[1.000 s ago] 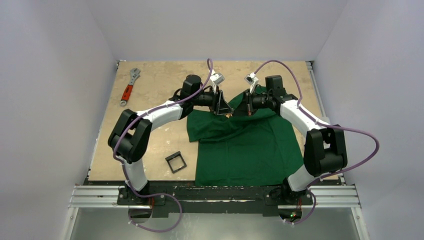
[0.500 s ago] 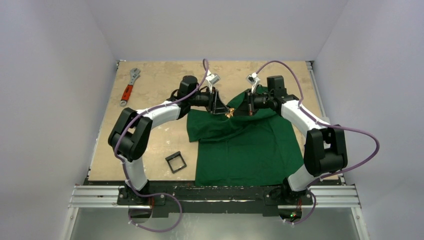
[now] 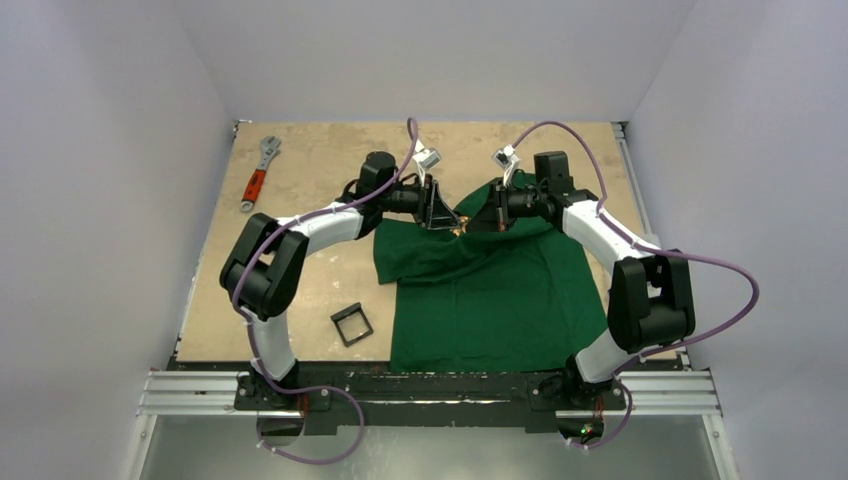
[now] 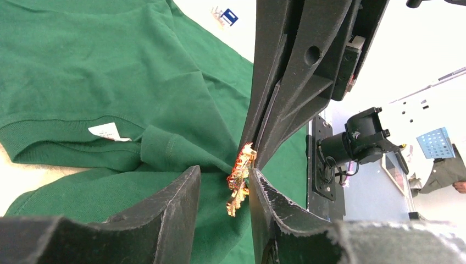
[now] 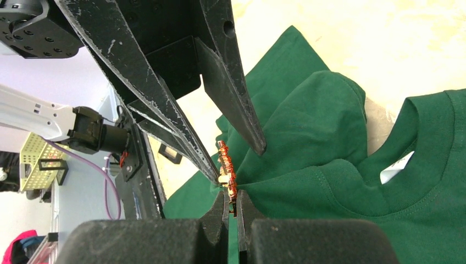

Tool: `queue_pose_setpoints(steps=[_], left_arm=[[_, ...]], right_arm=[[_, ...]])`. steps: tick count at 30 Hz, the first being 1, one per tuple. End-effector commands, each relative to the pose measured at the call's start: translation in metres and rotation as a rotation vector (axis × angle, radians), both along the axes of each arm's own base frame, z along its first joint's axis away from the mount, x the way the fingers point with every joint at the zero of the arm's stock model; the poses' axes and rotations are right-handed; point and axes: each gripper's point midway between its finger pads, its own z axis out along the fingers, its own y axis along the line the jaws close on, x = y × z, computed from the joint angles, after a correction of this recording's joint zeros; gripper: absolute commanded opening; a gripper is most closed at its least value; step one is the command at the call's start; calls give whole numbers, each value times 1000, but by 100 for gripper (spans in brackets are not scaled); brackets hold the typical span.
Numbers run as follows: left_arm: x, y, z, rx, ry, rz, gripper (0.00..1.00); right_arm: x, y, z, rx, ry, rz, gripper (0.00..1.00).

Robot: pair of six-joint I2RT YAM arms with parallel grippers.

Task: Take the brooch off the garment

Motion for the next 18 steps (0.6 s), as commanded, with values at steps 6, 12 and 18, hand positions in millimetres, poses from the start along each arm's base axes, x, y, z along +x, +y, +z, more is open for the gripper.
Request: queue_pose_setpoints(steps=[6, 12, 18], left_arm=[[-6, -7, 15, -35, -54, -44, 37], [-7, -10, 18, -44, -54, -47, 38], [-14, -11, 18, -45, -74, -72, 43]], right_arm=[[-3, 3, 13, 46, -39, 32, 0], [-3, 3, 13, 48, -40, 34, 0], [-3, 3, 13, 47, -40, 33, 0]])
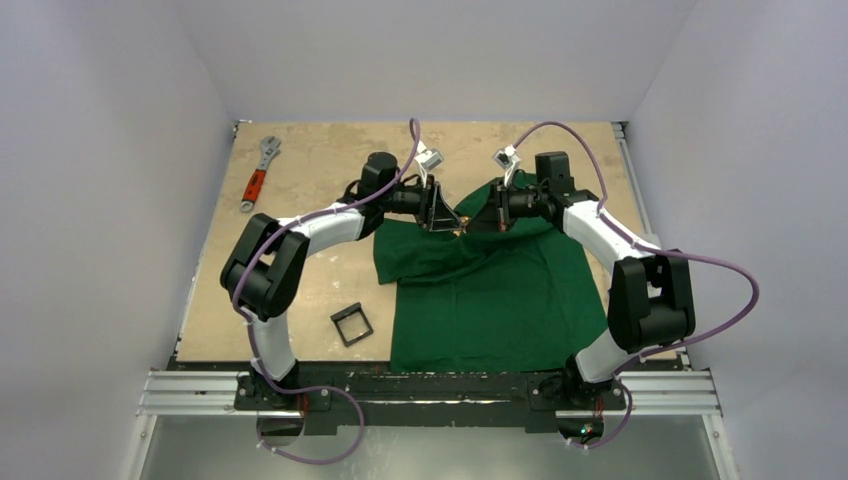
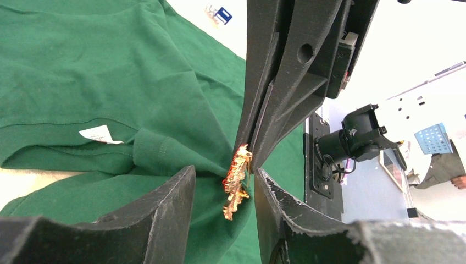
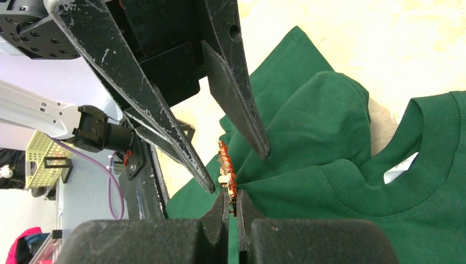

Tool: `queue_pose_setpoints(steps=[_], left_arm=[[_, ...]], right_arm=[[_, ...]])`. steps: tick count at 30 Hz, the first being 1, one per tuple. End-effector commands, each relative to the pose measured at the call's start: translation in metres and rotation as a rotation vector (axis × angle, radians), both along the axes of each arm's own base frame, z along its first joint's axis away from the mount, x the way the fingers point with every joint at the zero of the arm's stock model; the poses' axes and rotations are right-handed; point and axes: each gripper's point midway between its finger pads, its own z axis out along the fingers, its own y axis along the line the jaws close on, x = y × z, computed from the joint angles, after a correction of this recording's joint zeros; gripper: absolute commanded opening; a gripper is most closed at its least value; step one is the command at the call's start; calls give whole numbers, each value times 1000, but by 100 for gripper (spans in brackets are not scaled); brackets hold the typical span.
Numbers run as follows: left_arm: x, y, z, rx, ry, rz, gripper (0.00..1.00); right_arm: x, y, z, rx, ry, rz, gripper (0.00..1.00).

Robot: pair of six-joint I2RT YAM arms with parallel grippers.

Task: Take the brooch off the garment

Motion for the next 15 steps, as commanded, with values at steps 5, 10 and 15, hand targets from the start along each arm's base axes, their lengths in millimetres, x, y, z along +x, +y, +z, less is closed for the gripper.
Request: queue_pose_setpoints(steps=[5, 10, 15], left_arm=[[-8, -7, 15, -36, -68, -48, 40], [-6, -8, 15, -37, -58, -39, 33], [0, -9, 14, -31, -44, -5, 29]], right_arm=[[-1, 3, 11, 33, -41, 19, 0], [-3, 3, 12, 36, -46, 23, 0], [-4, 2, 13, 36, -61, 29, 0]])
